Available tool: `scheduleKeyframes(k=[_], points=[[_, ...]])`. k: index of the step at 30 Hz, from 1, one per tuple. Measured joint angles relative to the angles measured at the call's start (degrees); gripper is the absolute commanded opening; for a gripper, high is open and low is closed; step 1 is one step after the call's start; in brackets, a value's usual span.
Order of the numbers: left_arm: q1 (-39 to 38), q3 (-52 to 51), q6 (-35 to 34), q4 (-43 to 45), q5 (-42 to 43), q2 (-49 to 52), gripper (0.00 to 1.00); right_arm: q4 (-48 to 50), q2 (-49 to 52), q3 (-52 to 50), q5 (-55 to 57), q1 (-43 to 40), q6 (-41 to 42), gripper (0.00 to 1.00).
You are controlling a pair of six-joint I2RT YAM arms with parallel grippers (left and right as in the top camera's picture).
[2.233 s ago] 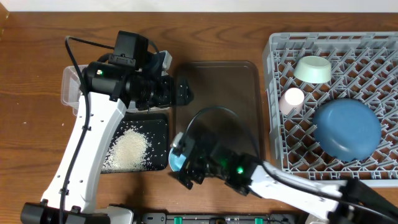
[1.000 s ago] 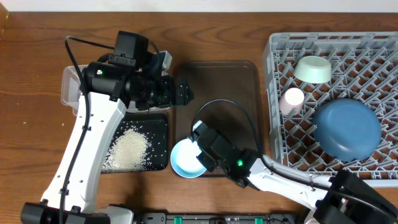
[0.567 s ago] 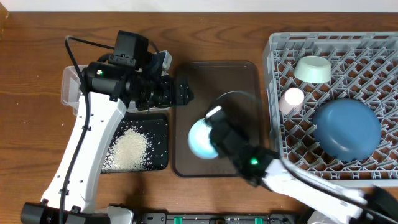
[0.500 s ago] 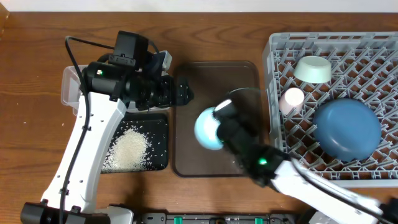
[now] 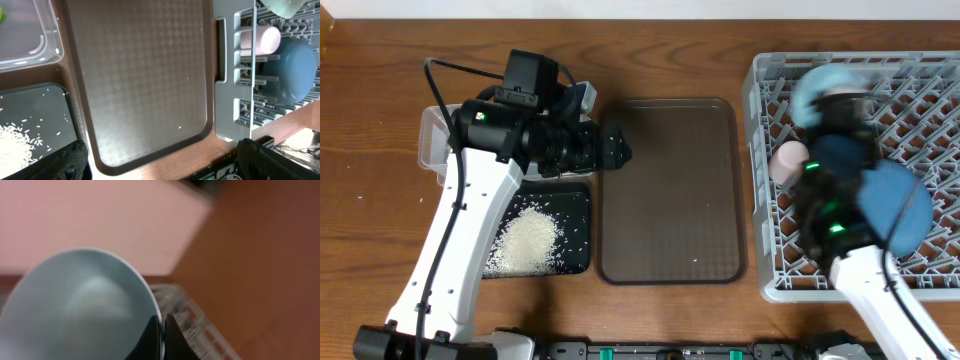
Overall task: Sort waste into correct bins and load items into the dishwasher rack
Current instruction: 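Lift the light-blue bowl and carry it right into the rack, then lower the light-blue bowl into the rack and release it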
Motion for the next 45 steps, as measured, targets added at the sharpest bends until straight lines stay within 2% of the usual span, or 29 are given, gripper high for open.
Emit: scheduleKeyframes(k=[4,10,17,26,33,39,43,45], points=[[0.0,0.0,0.0,0.0,0.0,0.0,0.98,10.0,2.4,0.1,-1.0,-12.9,-2.1,0.01],[0.0,0.0,0.0,0.0,0.0,0.0,0.98,14.9,10.7,0.0,-6.6,-27.5,-9.7,0.01],[0.0,0.0,0.0,0.0,0.0,0.0,0.98,28.9,22.9,0.0,-8.4,-35.3,-18.9,0.01],[0.0,0.0,0.0,0.0,0.0,0.0,0.98,31.8,32.6,0.8,-8.9,-36.2,-27.7,0.01],[0.0,0.0,0.0,0.0,0.0,0.0,0.98,31.6,35.2,2.7,-10.0,-35.3,-28.7,0.01],[0.0,0.0,0.0,0.0,0.0,0.0,0.98,29.4,35.3,2.9,-10.5,-30.1,-29.1,0.02],[0.0,0.0,0.0,0.0,0.0,0.0,0.98,26.9,36.1,2.8,-10.8,-26.6,-29.5,0.13],[0.0,0.0,0.0,0.0,0.0,0.0,0.98,26.6,36.7,2.6,-10.8,-24.9,-29.9,0.27]])
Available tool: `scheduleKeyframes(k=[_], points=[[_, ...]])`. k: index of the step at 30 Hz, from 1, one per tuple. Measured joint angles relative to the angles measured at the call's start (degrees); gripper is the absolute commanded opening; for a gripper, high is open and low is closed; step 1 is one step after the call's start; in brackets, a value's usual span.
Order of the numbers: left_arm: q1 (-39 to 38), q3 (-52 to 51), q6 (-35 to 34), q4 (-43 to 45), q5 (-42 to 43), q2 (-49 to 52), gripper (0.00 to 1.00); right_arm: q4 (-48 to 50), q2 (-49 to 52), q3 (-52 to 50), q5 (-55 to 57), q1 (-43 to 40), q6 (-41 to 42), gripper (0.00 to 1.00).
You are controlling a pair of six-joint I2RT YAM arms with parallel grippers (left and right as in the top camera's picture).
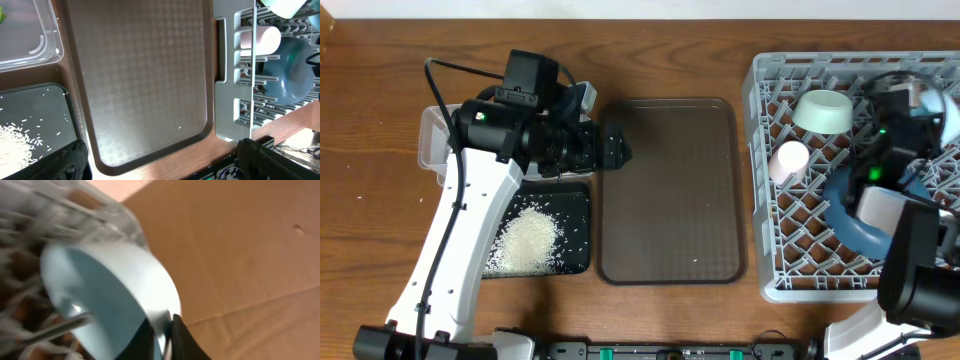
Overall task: Sort waste into correct bins and load items into the dishwasher rack
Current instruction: 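Lower the light-blue bowl into the rack and release it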
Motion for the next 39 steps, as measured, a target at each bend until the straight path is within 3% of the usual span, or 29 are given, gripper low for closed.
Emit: scheduleKeyframes(k=[5,10,11,12,19,22,25,30,39], points=[[0.0,0.0,0.0,0.0,0.0,0.0,0.98,-0.1,0.5,-0.2,0.0,5.1,-0.2,0.59],[0.0,0.0,0.0,0.0,0.0,0.0,0.98,2.3,0.5,-0.2,0.1,8.6,-0.2,0.75],[0.0,0.0,0.0,0.0,0.0,0.0,0.98,3.5,0.5,-0.2,0.2,8.9,-0.1,0.82],[0.0,0.0,0.0,0.0,0.0,0.0,0.98,4.6,0.5,-0.2,0.3,9.3,0.0,0.99],[0.0,0.0,0.0,0.0,0.0,0.0,0.98,16.1,-0.1,-0.4,4.9,12.7,4.5,0.99],[0.0,0.0,0.0,0.0,0.0,0.0,0.98,14.6,-1.1,-0.4,7.3,14.6,13.6,0.99],[0.0,0.0,0.0,0.0,0.0,0.0,0.98,6.6,-3.1,-0.5,7.8,17.2,22.2,0.99],[0.0,0.0,0.0,0.0,0.0,0.0,0.98,-11.0,-7.6,-0.6,-4.0,23.4,33.6,0.99],[0.0,0.0,0.0,0.0,0.0,0.0,0.98,-20.4,-18.1,-0.6,-34.5,27.3,58.4,0.99]])
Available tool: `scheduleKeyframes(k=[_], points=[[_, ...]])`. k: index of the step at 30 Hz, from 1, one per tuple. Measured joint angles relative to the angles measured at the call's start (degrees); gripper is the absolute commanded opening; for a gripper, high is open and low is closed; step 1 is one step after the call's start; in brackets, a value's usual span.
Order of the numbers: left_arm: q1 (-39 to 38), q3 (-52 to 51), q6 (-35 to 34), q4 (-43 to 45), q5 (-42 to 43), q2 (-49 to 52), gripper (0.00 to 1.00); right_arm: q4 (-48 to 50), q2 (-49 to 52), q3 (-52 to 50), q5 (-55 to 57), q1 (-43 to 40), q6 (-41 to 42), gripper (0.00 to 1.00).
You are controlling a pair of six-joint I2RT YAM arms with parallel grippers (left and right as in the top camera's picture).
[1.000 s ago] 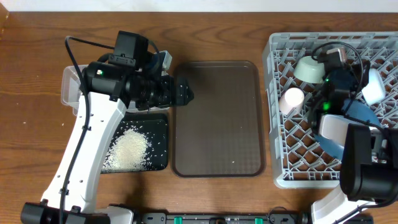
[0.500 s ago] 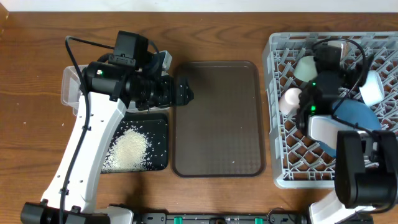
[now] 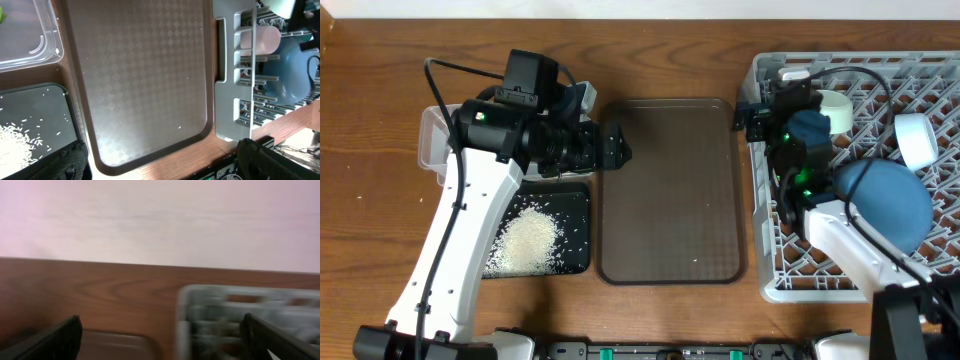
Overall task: Sort waste into correct bins and load items into the dishwasher rack
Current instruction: 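Lower the light-blue bowl into the rack and release it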
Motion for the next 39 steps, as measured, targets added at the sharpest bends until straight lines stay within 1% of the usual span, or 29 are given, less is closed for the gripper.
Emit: scheduleKeyframes(k=[4,11,23,35,39], points=[[0.0,0.0,0.0,0.0,0.0,0.0,0.98,-3.1,-0.3,0.0,-6.5,0.0,5.6,0.99],[0.0,0.0,0.0,0.0,0.0,0.0,0.98,-12.0,-0.3,0.0,-9.6,0.0,8.5,0.99],[0.0,0.0,0.0,0.0,0.0,0.0,0.98,-31.8,-0.4,0.3,-9.9,-0.1,9.2,0.99],[0.0,0.0,0.0,0.0,0.0,0.0,0.98,-40.2,-0.6,0.1,-10.4,-0.1,9.3,0.99],[0.0,0.0,0.0,0.0,0.0,0.0,0.98,-46.0,-5.0,-0.2,-10.5,-0.1,9.4,0.99]])
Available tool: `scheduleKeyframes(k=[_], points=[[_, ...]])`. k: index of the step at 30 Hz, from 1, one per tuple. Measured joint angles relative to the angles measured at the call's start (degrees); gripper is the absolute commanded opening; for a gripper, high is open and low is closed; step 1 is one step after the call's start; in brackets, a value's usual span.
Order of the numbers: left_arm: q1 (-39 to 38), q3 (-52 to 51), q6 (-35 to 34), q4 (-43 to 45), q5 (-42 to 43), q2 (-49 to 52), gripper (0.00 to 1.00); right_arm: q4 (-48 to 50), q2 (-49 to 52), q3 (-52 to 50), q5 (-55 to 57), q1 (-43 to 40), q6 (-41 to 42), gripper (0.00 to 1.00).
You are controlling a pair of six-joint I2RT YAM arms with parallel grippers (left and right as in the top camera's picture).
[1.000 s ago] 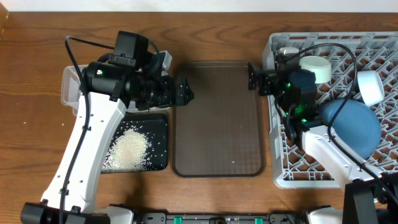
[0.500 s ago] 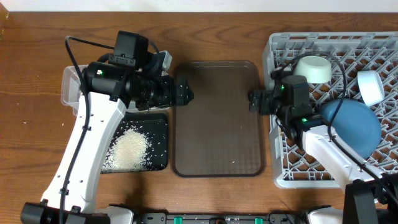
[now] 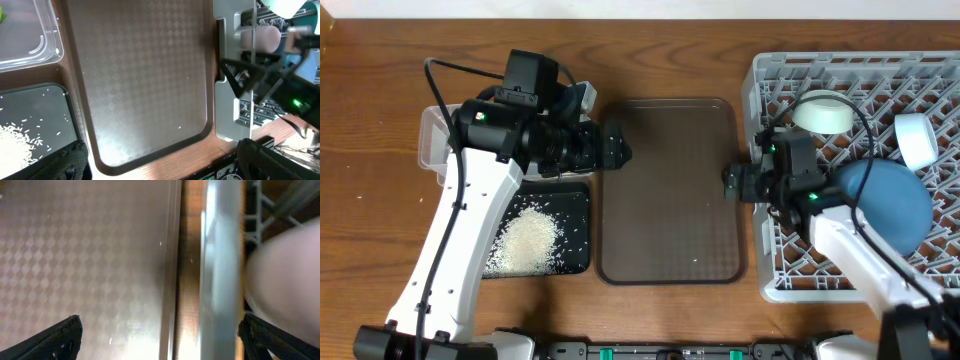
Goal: Sort waste into correct bins and load items into the dishwasher rack
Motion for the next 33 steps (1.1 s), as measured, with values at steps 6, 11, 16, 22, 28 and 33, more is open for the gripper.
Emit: scheduleKeyframes(k=[6,11,16,22,28,33], points=[[0.0,0.0,0.0,0.0,0.0,0.0,0.98,-7.3,-14.4,-0.1,1.5,0.0,0.1,0.99],[0.0,0.0,0.0,0.0,0.0,0.0,0.98,-8.5,-29.7,-0.2,6.7,0.0,-0.1,0.99],[0.0,0.0,0.0,0.0,0.0,0.0,0.98,-8.3,-47.6,-2.1,13.0,0.0,-0.2,0.99],[0.0,0.0,0.0,0.0,0.0,0.0,0.98,-7.4,-67.6,-9.7,17.1,-0.6,-0.5,0.99],[0.0,0.0,0.0,0.0,0.0,0.0,0.98,3.0,-76.2,-22.4,16.1,-5.5,-0.6,0.99],[0.0,0.0,0.0,0.0,0.0,0.0,0.98,19.8,-80.0,-34.2,13.2,-8.3,-0.8,0.99]])
